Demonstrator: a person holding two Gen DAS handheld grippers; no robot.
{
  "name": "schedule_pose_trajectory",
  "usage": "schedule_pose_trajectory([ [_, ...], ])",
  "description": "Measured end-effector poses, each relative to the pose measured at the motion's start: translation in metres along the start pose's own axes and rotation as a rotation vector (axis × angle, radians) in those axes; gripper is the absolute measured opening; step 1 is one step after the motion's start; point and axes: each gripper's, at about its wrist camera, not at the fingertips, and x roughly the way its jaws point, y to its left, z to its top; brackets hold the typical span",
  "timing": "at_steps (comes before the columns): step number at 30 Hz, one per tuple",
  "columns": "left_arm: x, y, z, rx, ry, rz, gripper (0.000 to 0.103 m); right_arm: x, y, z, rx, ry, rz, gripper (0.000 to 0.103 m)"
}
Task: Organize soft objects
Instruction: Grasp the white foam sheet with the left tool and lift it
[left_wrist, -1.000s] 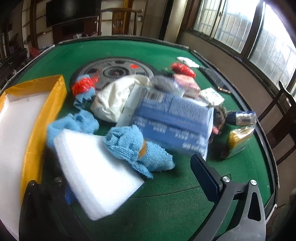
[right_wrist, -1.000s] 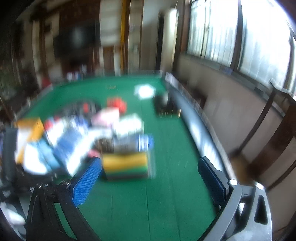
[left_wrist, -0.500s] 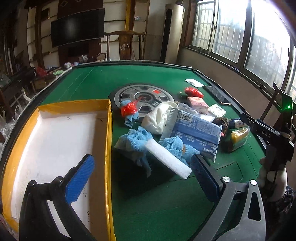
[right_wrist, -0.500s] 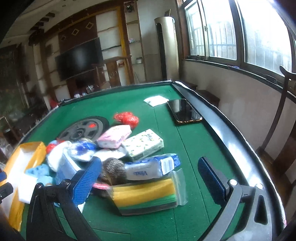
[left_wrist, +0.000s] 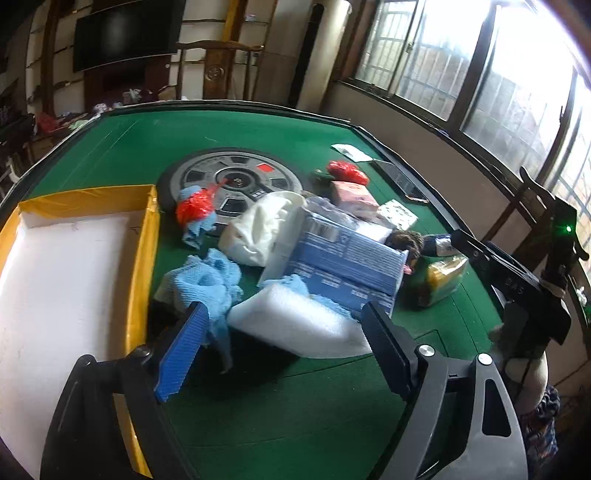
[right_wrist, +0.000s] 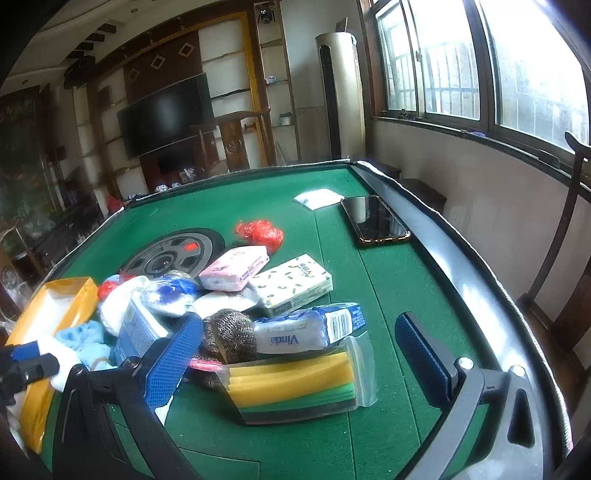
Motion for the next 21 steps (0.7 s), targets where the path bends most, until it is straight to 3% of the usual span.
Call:
schedule_pose_trajectory([
  [6, 0.013, -0.022, -0.001, 0.054, 0.026, -0.026, 0.085, 0.003, -0.003, -0.002, 0.012, 0.016, 0.003, 0.102],
  [11, 0.023, -0.031, -0.016, 0.104, 0.125, -0.016, 0.085, 0.004, -0.003, -0.003, 0.011, 0.021, 0.006, 0.102],
  [21, 0.018, -0.016, -0.058, 0.183, 0.192, 0.274, 0.090, 0.009, -0.002, -0.004, 0.011, 0.046, 0.012, 0.102],
])
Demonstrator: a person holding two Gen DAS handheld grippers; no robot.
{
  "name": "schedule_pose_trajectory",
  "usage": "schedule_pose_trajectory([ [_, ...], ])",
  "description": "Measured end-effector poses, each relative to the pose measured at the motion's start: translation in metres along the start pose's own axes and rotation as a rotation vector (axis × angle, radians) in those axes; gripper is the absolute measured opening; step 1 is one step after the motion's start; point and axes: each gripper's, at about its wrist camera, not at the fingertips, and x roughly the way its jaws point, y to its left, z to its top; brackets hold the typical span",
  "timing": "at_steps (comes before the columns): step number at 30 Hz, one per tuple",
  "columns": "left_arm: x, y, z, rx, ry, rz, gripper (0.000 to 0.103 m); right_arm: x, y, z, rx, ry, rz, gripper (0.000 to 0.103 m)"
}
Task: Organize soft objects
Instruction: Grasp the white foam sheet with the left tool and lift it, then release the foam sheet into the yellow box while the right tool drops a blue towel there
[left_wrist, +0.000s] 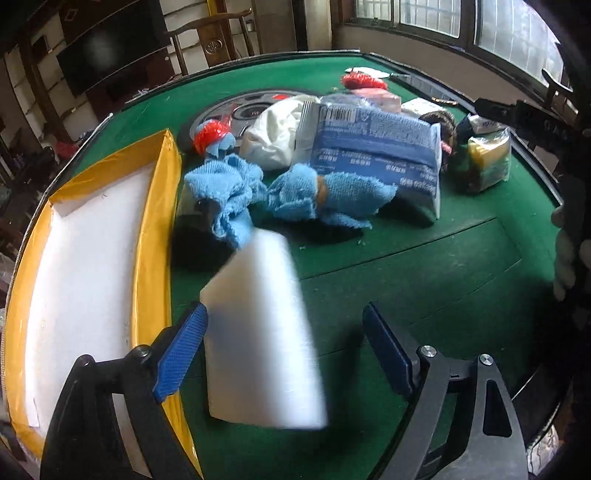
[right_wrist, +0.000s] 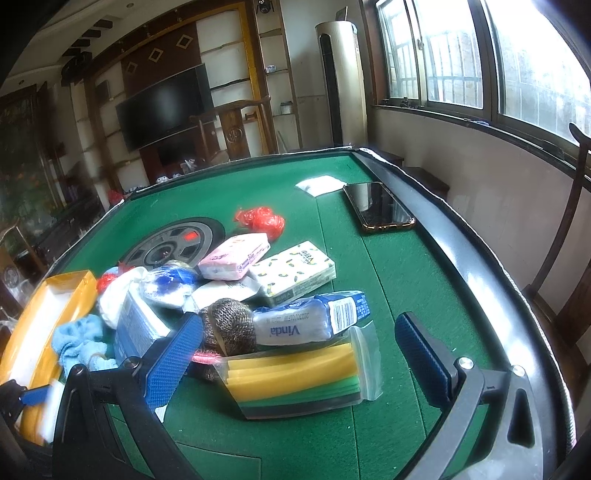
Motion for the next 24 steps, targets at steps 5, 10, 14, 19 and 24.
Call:
schedule_pose_trajectory([
  [5, 0.000, 0.002, 0.000, 0.000, -0.029, -0.048, 0.089, 0.000, 0.000, -0.001, 0.002, 0.000, 0.000, 0.102],
  [10, -0.010, 0.039, 0.005, -0.115, -0.044, -0.135, 0.040, 0.001, -0.002, -0.002, 0.014, 0.006, -0.004, 0.102],
  [14, -0.010, 0.061, 0.007, -0.196, -0.038, -0.192, 0.012, 0.002, -0.002, -0.002, 0.013, 0.010, -0.010, 0.102],
  [19, -0.034, 0.074, 0.006, -0.250, -0.131, -0.296, 0.012, 0.001, -0.002, -0.002, 0.015, 0.009, -0.010, 0.102],
  [24, -0.057, 0.087, 0.007, -0.280, -0.193, -0.344, 0.012, -0.017, 0.008, 0.000, -0.013, -0.050, 0.018, 0.102],
])
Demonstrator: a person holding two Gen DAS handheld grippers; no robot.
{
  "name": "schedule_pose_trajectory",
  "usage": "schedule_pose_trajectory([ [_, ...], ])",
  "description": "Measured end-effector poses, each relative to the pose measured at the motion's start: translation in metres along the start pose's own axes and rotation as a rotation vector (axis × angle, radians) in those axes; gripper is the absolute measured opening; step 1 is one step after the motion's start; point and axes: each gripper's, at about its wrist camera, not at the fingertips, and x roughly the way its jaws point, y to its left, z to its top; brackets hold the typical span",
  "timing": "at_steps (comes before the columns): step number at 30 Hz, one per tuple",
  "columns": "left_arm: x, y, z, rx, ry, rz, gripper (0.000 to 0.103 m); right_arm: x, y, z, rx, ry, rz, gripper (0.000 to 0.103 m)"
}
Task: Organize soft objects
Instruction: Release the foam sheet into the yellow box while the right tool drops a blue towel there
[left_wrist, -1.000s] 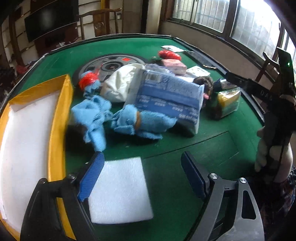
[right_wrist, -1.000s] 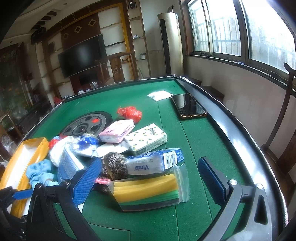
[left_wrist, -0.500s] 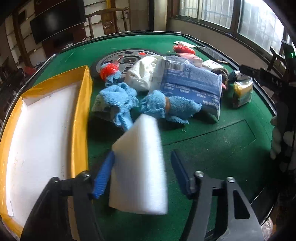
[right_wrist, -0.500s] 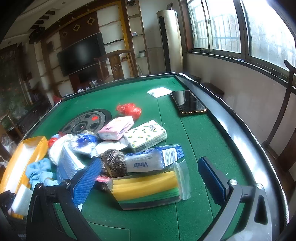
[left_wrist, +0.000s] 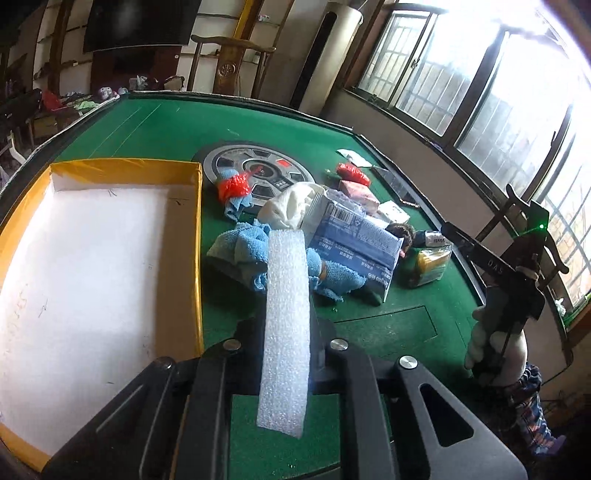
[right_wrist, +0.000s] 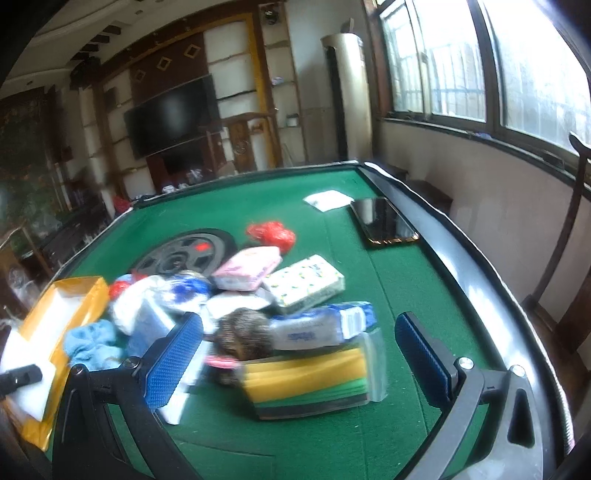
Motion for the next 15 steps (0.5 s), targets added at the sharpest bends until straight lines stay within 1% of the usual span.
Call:
schedule_pose_trajectory([
  [1, -0.005, 0.003, 0.000, -0.007, -0.009, -0.004, 0.012, -0.004, 0.006, 0.001, -0.018, 0.000, 0.015, 0.102],
  [4, -0.017, 0.015, 0.001, -0.043, -0.035, -0.020, 0.012, -0.015, 0.038, 0.005, -0.091, 0.039, 0.119, 0.102],
  [7, -0.027, 0.028, -0.003, -0.076, -0.064, -0.021, 0.012, -0.016, 0.078, 0.006, -0.167, 0.103, 0.240, 0.102],
  [10, -0.032, 0.040, -0.007, -0.103, -0.074, -0.010, 0.012, -0.006, 0.124, 0.001, -0.222, 0.186, 0.369, 0.102],
  [12, -0.035, 0.050, -0.010, -0.121, -0.076, 0.005, 0.012, 0.006, 0.153, -0.004, -0.257, 0.233, 0.421, 0.102],
  [14, -0.040, 0.061, -0.011, -0.141, -0.080, 0.017, 0.012, 0.021, 0.183, -0.012, -0.301, 0.267, 0.431, 0.102],
  [15, -0.042, 0.066, -0.010, -0.148, -0.084, 0.024, 0.012, 0.030, 0.200, -0.016, -0.328, 0.290, 0.440, 0.100],
])
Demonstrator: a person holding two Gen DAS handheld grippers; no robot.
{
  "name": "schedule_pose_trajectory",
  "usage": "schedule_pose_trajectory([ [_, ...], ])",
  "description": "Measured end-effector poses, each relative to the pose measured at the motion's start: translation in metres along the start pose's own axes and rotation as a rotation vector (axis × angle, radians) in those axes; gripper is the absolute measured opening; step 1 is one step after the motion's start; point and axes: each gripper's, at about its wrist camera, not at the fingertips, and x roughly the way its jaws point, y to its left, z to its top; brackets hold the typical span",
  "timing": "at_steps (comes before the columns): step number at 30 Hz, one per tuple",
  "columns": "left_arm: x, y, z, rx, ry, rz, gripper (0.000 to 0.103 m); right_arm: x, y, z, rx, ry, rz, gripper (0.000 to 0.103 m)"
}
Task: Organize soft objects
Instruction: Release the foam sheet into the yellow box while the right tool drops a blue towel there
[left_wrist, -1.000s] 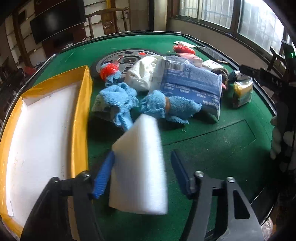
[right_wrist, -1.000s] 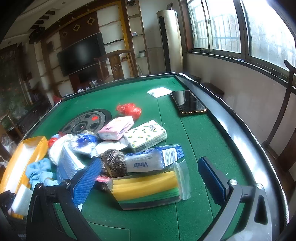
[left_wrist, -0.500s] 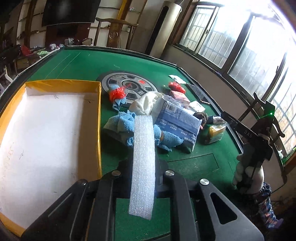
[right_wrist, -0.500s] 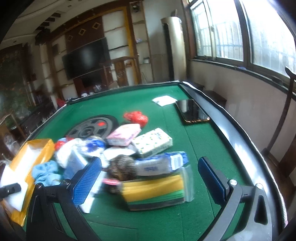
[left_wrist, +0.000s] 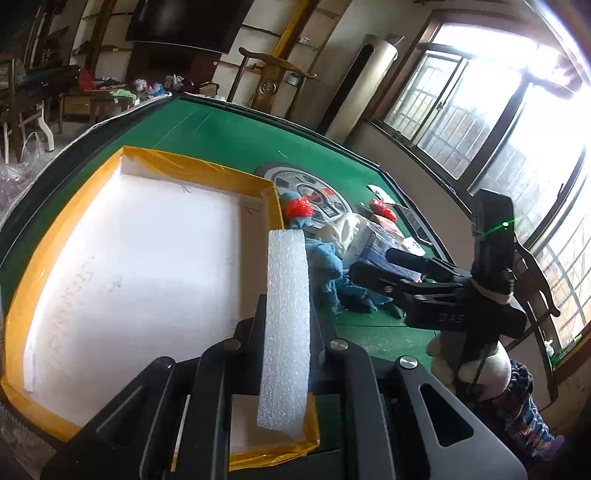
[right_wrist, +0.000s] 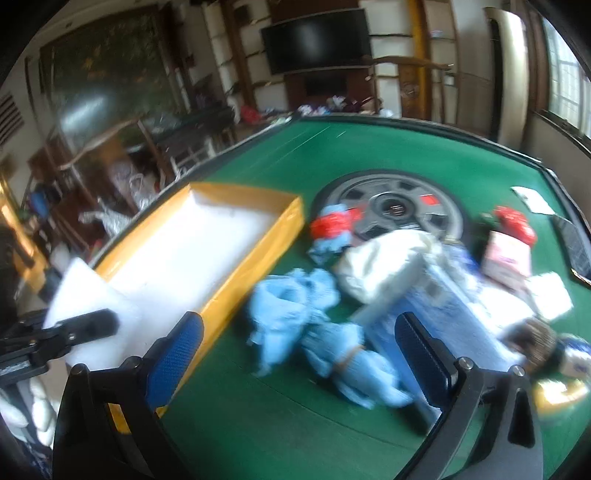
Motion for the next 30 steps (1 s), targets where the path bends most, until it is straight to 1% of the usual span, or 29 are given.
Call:
schedule_pose_trajectory([
  [1, -0.002, 0.004, 0.002, -0.005, -0.002, 0.005, 0.012, 0.012, 0.008, 0.002, -0.015, 0.019, 0.004, 0.098],
  [2, -0.003, 0.009, 0.004, -0.010, -0.006, 0.010, 0.012, 0.020, 0.016, 0.003, -0.027, 0.031, 0.001, 0.090],
  [3, -0.005, 0.014, 0.007, -0.018, -0.007, 0.012, 0.012, 0.031, 0.023, 0.005, -0.043, 0.049, -0.006, 0.074],
  [4, -0.005, 0.019, 0.010, -0.027, -0.006, 0.012, 0.012, 0.041, 0.028, 0.006, -0.055, 0.068, -0.009, 0.064],
  [5, -0.005, 0.024, 0.013, -0.038, -0.004, 0.012, 0.012, 0.046, 0.032, 0.006, -0.057, 0.082, -0.011, 0.043],
  [6, -0.003, 0.028, 0.017, -0.048, -0.002, 0.009, 0.012, 0.053, 0.034, 0.006, -0.056, 0.107, -0.012, 0.027],
  [7, -0.001, 0.034, 0.020, -0.061, 0.002, 0.002, 0.012, 0.059, 0.034, 0.006, -0.053, 0.128, -0.020, 0.025],
  [8, 0.000, 0.038, 0.023, -0.069, 0.005, -0.005, 0.012, 0.061, 0.033, 0.006, -0.049, 0.131, -0.045, 0.020],
  [9, 0.002, 0.042, 0.026, -0.077, 0.007, -0.010, 0.012, 0.059, 0.031, 0.007, -0.038, 0.128, -0.043, 0.015],
  [11, 0.006, 0.051, 0.034, -0.088, 0.012, -0.017, 0.012, 0.047, 0.023, 0.011, 0.007, 0.113, -0.012, 0.014],
  [14, 0.014, 0.059, 0.048, -0.099, 0.023, -0.033, 0.012, 0.024, 0.019, 0.021, 0.034, 0.064, 0.004, 0.012],
  [16, 0.017, 0.068, 0.059, -0.095, 0.031, -0.037, 0.012, 0.017, 0.023, 0.035, 0.033, 0.035, 0.019, 0.012],
  [19, 0.036, 0.074, 0.076, -0.103, 0.052, -0.036, 0.012, 0.009, 0.037, 0.056, 0.030, 0.000, 0.085, 0.012],
  [21, 0.051, 0.082, 0.085, -0.125, 0.078, -0.049, 0.012, 0.014, 0.049, 0.068, 0.021, -0.008, 0.112, 0.012],
  [23, 0.067, 0.087, 0.093, -0.145, 0.105, -0.061, 0.012, 0.028, 0.063, 0.078, 0.000, -0.002, 0.114, 0.012],
  [26, 0.085, 0.093, 0.099, -0.163, 0.121, -0.031, 0.012, 0.055, 0.077, 0.086, -0.010, 0.033, 0.116, 0.012],
  [28, 0.096, 0.097, 0.102, -0.174, 0.129, -0.025, 0.016, 0.069, 0.084, 0.088, -0.023, 0.045, 0.086, 0.012],
  [29, 0.101, 0.099, 0.103, -0.180, 0.134, -0.014, 0.023, 0.080, 0.085, 0.090, -0.024, 0.055, 0.069, 0.012],
  [30, 0.103, 0.102, 0.103, -0.191, 0.139, -0.002, 0.034, 0.086, 0.085, 0.091, -0.022, 0.059, 0.056, 0.012],
])
